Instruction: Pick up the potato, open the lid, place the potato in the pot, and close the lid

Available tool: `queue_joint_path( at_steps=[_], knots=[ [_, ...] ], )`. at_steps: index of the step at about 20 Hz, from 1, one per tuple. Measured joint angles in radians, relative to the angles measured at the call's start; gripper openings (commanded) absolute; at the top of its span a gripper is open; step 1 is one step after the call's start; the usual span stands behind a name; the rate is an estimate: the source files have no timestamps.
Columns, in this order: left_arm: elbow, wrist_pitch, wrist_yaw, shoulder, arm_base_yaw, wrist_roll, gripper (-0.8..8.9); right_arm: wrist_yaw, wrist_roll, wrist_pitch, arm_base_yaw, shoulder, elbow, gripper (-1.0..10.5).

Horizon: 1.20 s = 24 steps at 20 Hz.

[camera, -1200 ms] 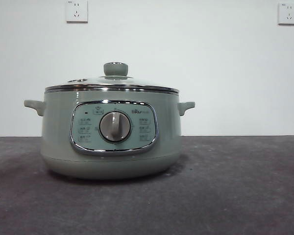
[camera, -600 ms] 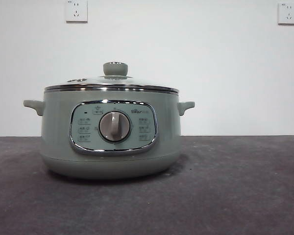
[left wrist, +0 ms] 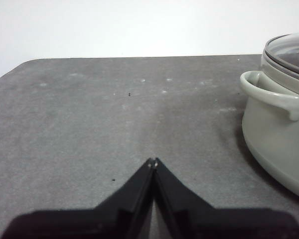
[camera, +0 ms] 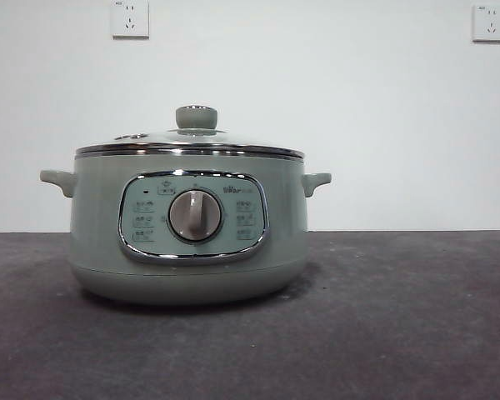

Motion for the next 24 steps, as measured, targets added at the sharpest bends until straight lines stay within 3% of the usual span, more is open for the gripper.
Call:
queue_joint_path(
  at_steps=[10, 14, 16, 22, 24],
  knots=[
    [0.0, 0.0, 0.0, 0.018, 0.0, 0.0, -0.02, 0.0, 0.0, 0.003, -0.002, 0.0, 0.0, 0.0],
    [0.0, 0.0, 0.0, 0.028, 0.0, 0.0, -0.02, 0.011, -0.085, 0.071, -0.158, -0.063, -0.034, 0.0],
    [0.0, 0.0, 0.0, 0.033, 0.0, 0.0, -0.02, 0.007, -0.119, 0.255, -0.283, -0.148, -0.16, 0.0],
    [0.0, 0.0, 0.0, 0.048, 0.0, 0.0, -0.02, -0.079, -0.14, 1.11, -0.616, -0.57, -0.861, 0.0],
    [0.0, 0.0, 0.0, 0.048, 0.0, 0.0, -0.02, -0.08, -0.14, 1.234, -0.673, -0.713, -1.066, 0.0]
  ],
)
